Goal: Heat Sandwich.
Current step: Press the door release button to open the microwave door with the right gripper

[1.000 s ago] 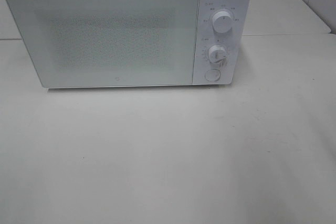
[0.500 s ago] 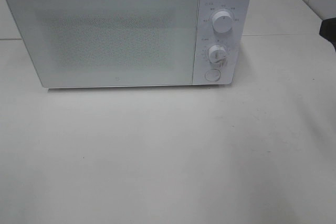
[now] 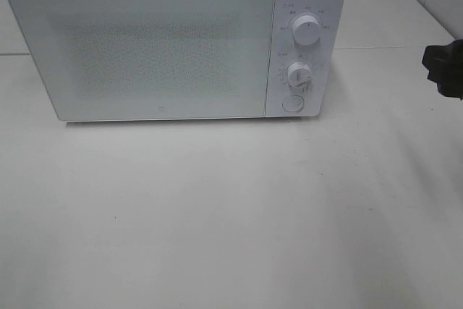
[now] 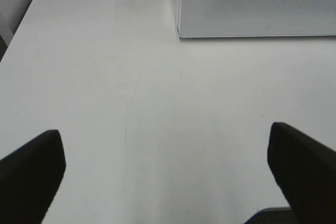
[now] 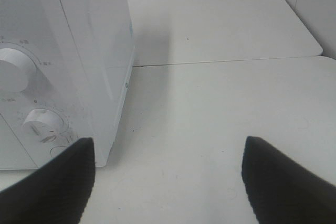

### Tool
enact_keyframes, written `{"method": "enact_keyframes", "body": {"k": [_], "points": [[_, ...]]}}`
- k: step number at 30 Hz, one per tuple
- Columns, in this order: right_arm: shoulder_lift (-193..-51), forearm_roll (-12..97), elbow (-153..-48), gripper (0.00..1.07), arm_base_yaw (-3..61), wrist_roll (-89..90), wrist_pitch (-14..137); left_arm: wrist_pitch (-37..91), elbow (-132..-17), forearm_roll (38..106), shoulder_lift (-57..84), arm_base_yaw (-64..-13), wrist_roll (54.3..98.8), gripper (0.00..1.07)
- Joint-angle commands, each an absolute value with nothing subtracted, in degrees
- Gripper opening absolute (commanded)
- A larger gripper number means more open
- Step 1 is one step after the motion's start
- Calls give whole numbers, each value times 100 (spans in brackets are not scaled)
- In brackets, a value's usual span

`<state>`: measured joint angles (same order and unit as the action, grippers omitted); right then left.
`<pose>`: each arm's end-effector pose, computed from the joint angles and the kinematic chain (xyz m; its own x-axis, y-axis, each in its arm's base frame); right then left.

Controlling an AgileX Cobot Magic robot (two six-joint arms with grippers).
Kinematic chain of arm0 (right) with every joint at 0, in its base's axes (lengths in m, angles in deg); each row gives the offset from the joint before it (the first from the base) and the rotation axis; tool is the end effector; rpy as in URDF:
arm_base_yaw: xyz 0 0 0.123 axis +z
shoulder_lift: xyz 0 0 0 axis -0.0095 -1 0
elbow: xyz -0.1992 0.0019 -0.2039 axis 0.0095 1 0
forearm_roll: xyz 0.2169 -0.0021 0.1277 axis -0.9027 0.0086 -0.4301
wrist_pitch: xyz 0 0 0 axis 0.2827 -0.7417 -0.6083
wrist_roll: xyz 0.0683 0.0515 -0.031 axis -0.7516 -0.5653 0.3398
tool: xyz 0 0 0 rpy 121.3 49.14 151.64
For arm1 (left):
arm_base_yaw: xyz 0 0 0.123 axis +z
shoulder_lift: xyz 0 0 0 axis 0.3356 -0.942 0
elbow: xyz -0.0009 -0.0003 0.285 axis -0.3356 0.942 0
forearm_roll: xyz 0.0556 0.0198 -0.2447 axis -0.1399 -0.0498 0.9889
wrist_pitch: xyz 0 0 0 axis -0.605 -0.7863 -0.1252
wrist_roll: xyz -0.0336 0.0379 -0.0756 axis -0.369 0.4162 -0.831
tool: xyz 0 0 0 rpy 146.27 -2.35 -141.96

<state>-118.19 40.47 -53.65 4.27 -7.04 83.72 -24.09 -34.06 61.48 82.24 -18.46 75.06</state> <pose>0.2110 0.0124 0.2326 -0.2369 0.0703 -0.9690 -0.0310 0.9963 0.0799 -0.0082 -0.0058 0.2807 -0.4524 -0.0020 -0.8918 0.0380 0.9990 -0.0215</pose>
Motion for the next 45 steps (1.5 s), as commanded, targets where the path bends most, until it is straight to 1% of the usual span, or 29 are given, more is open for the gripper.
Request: {"method": "enact_keyframes", "body": {"k": [1,7,10,11,12,14,15,17,19,20,23,24,25,28,29,31,33,34,35,38,39,42,45], "points": [[-11813,3738,-5153,76,398,-440,8847,-2358,-3395,6160,8270,-1869,7500,100],[-11813,3503,-4987,76,530,-348,9025,-2358,-3395,6160,8270,-1869,7500,100],[-11813,3262,-4987,76,1023,87,9036,-2358,-3395,6160,8270,-1869,7500,100],[-11813,3262,-4987,76,1023,87,9036,-2358,-3395,6160,8270,-1869,7500,100],[-11836,3056,-4987,76,1269,373,9065,-2358,-3395,6160,8270,-1869,7500,100],[-11899,2775,-4987,76,1481,689,9162,-2358,-3395,6160,8270,-1869,7500,100],[-11899,2775,-4987,76,1481,689,9162,-2358,-3395,6160,8270,-1869,7500,100],[-12106,2408,-4987,76,1814,1055,9460,-2358,-3395,6160,8270,-1869,7500,100],[-12289,2156,-4987,76,2020,1170,9678,-2358,-3395,6160,8270,-1869,7500,100],[-12289,2156,-4987,76,2020,1170,9678,-2358,-3395,6160,8270,-1869,7500,100],[-12650,1669,-4987,76,2524,1256,10194,-2358,-3395,6160,8270,-1869,7500,100],[-12885,1406,-4987,76,2799,1296,10480,-2358,-3395,6160,8270,-1869,7500,100],[-12885,1406,-4987,76,2799,1296,10480,-2358,-3395,6160,8270,-1869,7500,100],[-13148,1050,-4987,76,3131,1365,10818,-2358,-3395,6160,8270,-1869,7500,100],[-13355,804,-4987,76,3383,1422,11030,-2358,-3395,6160,8270,-1869,7500,100],[-13435,661,-4987,76,3487,1456,11110,-2358,-3395,6160,8270,-1869,7500,100],[-13641,403,-4987,76,3750,1502,11322,-2358,-3395,6160,8270,-1869,7500,100],[-13836,128,-4998,76,3997,1502,11471,-2358,-3395,6160,8270,-1869,7500,100],[-13836,128,-4998,76,3997,1502,11471,-2358,-3395,6160,8270,-1869,7500,100],[-14128,-290,-4998,76,4369,1502,11615,-2358,-3395,6160,8270,-1869,7500,100],[-14128,-290,-4998,76,4369,1502,11615,-2358,-3395,6160,8270,-1869,7500,100],[-14346,-646,-4998,76,4684,1502,11724,-2358,-3395,6160,8270,-1869,7500,100],[-14409,-766,-4998,76,4793,1502,11724,-2358,-3395,6160,8270,-1869,7500,100]]}}
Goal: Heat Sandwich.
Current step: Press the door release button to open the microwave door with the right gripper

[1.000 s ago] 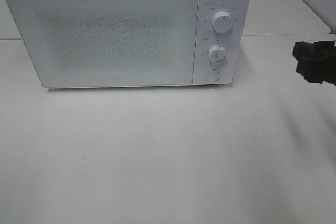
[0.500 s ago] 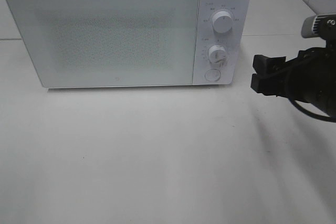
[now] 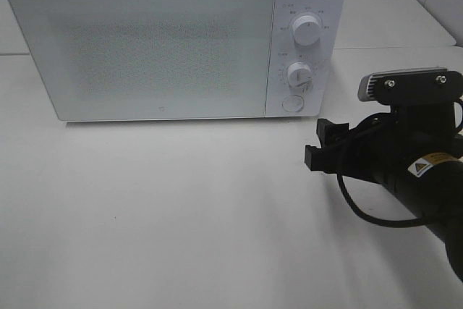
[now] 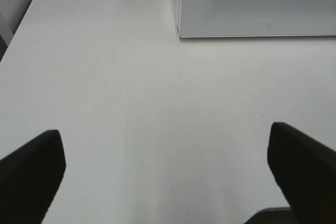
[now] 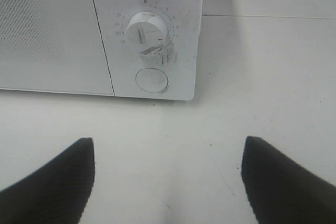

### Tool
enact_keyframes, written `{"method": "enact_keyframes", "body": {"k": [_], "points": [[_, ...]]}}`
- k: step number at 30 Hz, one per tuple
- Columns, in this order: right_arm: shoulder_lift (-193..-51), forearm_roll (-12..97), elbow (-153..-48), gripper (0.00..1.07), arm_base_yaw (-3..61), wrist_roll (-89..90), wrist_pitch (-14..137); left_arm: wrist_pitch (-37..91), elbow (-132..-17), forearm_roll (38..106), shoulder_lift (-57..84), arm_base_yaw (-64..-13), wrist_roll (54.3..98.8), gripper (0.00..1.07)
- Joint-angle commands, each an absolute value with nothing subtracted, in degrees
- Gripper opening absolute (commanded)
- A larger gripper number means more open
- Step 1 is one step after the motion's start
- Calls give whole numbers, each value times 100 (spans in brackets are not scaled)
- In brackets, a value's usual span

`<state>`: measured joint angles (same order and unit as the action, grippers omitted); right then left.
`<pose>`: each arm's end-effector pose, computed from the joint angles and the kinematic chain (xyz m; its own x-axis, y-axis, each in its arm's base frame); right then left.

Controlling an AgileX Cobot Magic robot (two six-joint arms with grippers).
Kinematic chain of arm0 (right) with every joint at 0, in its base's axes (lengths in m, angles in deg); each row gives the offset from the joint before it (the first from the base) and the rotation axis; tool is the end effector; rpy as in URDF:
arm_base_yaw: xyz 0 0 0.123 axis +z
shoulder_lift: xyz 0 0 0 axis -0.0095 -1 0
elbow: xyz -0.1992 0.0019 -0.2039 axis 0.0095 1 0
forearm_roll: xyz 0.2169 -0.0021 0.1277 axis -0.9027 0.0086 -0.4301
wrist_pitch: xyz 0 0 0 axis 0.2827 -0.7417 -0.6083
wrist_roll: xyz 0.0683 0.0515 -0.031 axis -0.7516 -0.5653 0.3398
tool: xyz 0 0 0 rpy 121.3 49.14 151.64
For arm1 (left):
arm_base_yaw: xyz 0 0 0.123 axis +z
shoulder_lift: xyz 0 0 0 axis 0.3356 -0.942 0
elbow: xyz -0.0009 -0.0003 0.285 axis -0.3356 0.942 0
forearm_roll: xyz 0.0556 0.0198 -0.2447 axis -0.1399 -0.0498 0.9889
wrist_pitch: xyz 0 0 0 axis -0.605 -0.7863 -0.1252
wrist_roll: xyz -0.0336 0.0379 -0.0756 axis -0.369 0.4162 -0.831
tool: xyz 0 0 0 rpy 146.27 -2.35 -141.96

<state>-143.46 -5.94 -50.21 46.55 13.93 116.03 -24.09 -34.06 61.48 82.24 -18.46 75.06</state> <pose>0.1939 0.1181 0.1561 -0.2773 -0.0350 -0.9601 -0.0873 0.9961 -0.0111 -0.0082 -0.0058 0.2807 -0.4524 -0.0020 -0.8918 0.0380 0.9990 -0.0215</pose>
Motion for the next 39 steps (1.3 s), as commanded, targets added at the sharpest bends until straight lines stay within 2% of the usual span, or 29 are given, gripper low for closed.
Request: {"method": "enact_keyframes", "body": {"k": [1,9,22,30,33,35,36,38,39], "points": [[-14420,-789,-4998,76,4810,1502,11724,-2358,-3395,6160,8270,-1869,7500,100],[-14432,-789,-4998,76,4822,1216,11712,-2358,-3395,6160,8270,-1869,7500,100],[-14432,-783,-4998,71,4822,-1873,11724,-2358,-3395,6160,8270,-1869,7500,100],[-14432,-783,-4998,59,4822,-4411,11724,-2358,-3395,6160,8270,-1869,7500,100],[-14432,-783,-4998,48,4822,-5706,11718,-2358,-3395,6160,8270,-1869,7500,100],[-14432,-783,-4998,45,4822,-6049,11718,-2358,-3395,6160,8270,-1869,7500,100],[-14432,-783,-4998,38,4822,-6582,11695,-2358,-3395,6160,8270,-1869,7500,100],[-14432,-783,-4998,30,4822,-6978,11678,-2358,-3395,6160,8270,-1869,7500,100],[-14432,-783,-4998,30,4822,-6978,11678,-2358,-3395,6160,8270,-1869,7500,100]]}}
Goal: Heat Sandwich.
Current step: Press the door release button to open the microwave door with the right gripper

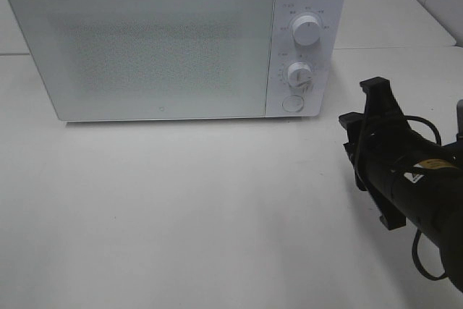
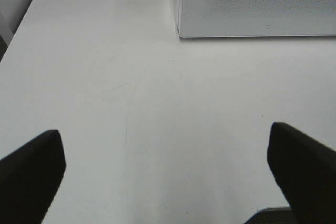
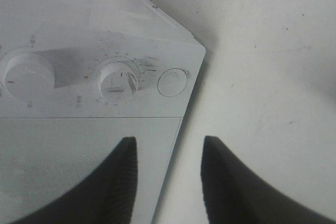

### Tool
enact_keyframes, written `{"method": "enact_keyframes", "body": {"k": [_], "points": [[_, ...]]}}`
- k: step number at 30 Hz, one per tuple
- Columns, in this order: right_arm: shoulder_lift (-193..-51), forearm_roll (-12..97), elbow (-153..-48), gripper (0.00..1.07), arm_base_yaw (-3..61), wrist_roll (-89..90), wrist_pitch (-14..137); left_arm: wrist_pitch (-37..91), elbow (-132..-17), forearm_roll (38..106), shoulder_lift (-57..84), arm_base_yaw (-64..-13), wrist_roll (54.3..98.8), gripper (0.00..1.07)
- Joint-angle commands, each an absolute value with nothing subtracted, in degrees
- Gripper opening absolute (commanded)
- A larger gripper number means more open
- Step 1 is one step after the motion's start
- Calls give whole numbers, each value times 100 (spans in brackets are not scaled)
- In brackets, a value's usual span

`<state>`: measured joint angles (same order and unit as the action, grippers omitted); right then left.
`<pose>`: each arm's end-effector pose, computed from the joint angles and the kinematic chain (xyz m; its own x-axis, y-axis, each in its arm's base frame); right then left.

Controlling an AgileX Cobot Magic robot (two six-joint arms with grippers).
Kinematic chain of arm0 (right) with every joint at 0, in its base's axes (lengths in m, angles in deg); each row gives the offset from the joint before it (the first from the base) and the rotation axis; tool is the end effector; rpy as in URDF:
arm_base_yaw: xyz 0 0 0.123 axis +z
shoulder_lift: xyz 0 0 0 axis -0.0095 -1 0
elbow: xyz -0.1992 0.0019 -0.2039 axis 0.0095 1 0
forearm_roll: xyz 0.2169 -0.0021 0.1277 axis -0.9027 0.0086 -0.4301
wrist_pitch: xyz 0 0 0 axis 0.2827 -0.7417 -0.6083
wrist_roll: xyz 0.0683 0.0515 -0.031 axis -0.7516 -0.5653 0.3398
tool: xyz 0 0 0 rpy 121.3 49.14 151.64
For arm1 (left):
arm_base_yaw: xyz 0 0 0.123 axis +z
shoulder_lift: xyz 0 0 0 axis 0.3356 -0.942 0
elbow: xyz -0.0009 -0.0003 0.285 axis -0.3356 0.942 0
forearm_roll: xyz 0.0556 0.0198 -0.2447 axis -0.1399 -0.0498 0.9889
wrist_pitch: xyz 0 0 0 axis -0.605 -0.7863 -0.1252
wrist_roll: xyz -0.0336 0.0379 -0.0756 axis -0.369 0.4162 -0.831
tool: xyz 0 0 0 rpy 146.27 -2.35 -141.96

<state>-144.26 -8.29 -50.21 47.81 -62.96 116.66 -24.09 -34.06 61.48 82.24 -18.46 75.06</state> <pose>0.1919 0.1193 0.1531 -0.1318 0.9649 -0.2270 0.2647 0.2549 0.9300 -0.0082 -0.0058 0.2807 -0.4524 -0.0020 -0.8918 0.0380 0.9990 -0.0215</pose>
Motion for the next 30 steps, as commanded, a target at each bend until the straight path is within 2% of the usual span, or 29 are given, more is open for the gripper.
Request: {"method": "enact_keyframes", "body": {"k": [1,3,4,6,8,22,30], "points": [[-14432,-789,-4998,22,4822,-7195,11620,-2358,-3395,6160,8270,-1869,7500,100],[-14432,-789,-5010,15,4822,-7505,11540,-2358,-3395,6160,8270,-1869,7500,100],[-14432,-789,-5010,15,4822,-7505,11540,-2358,-3395,6160,8270,-1869,7500,100],[-14432,-772,-5016,5,4799,-7625,11414,-2358,-3395,6160,8270,-1869,7500,100],[-14432,-760,-5016,0,4781,-7556,11397,-2358,-3395,6160,8270,-1869,7500,100],[-14432,-760,-5084,0,4781,-7470,11391,-2358,-3395,6160,8270,-1869,7500,100],[-14953,-726,-5457,0,4781,-7556,11385,-2358,-3395,6160,8270,-1869,7500,100]]}}
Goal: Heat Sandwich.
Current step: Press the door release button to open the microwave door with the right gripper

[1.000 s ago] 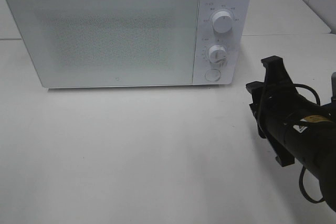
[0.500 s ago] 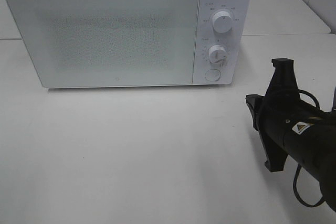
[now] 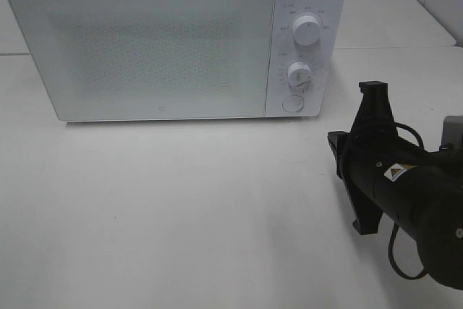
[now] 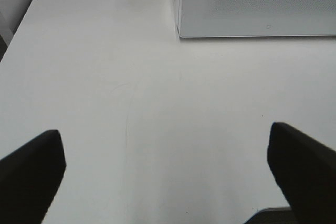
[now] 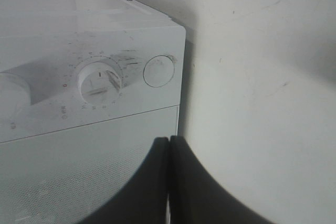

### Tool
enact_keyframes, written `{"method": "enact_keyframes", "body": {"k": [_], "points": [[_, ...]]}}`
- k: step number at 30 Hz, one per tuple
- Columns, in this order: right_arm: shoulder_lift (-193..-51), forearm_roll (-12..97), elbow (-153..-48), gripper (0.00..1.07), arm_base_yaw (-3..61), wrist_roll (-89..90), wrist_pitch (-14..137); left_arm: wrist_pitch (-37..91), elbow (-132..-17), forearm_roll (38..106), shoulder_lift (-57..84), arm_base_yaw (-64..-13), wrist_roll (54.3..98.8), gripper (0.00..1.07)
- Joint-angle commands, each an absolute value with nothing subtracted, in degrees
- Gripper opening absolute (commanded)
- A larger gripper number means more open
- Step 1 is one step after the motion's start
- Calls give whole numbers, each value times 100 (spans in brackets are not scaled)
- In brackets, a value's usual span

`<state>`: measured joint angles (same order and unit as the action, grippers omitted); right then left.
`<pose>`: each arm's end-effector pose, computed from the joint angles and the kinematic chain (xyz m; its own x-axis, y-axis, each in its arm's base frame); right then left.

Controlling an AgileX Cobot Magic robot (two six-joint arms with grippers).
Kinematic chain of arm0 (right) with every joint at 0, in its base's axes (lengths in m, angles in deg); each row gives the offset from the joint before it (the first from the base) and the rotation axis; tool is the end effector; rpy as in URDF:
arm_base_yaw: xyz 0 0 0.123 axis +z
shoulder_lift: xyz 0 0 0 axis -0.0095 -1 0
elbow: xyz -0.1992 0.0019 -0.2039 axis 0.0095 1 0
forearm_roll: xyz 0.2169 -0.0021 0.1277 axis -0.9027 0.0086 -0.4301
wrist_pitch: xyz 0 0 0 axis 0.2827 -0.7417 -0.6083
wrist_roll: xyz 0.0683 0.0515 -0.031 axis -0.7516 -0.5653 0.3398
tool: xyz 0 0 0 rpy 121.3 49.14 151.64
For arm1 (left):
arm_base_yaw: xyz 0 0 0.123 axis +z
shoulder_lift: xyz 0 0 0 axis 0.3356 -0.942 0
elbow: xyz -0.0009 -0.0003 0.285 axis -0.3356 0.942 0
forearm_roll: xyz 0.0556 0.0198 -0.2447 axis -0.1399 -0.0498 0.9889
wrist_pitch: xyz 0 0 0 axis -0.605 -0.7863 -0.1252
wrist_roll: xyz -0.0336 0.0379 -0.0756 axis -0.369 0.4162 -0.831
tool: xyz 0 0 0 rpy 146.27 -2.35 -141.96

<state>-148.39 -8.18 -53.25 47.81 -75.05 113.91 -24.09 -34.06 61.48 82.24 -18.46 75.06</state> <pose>0.2008 0.1319 0.1421 -0.0903 0.9953 -0.0356 0.3410 0.0645 0.9378 -0.0082 -0.0058 0.2807 -0.4524 -0.0020 -0.8918 0.0380 0.9990 -0.0215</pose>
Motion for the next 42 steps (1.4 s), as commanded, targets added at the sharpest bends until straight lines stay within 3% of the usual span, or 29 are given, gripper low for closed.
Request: {"method": "enact_keyframes", "body": {"k": [1,6,19,42], "points": [[-14953,-726,-5457,0,4781,-7556,11385,-2358,-3395,6160,8270,-1869,7500,100],[-15222,-720,-5697,0,4764,-7539,11374,-2358,-3395,6160,8270,-1869,7500,100],[-15767,374,-6505,0,3802,-7734,10933,-2358,-3395,6160,8270,-1869,7500,100],[-16781,1050,-7434,0,3315,-8060,10744,-2358,-3395,6160,8270,-1869,7500,100]]}}
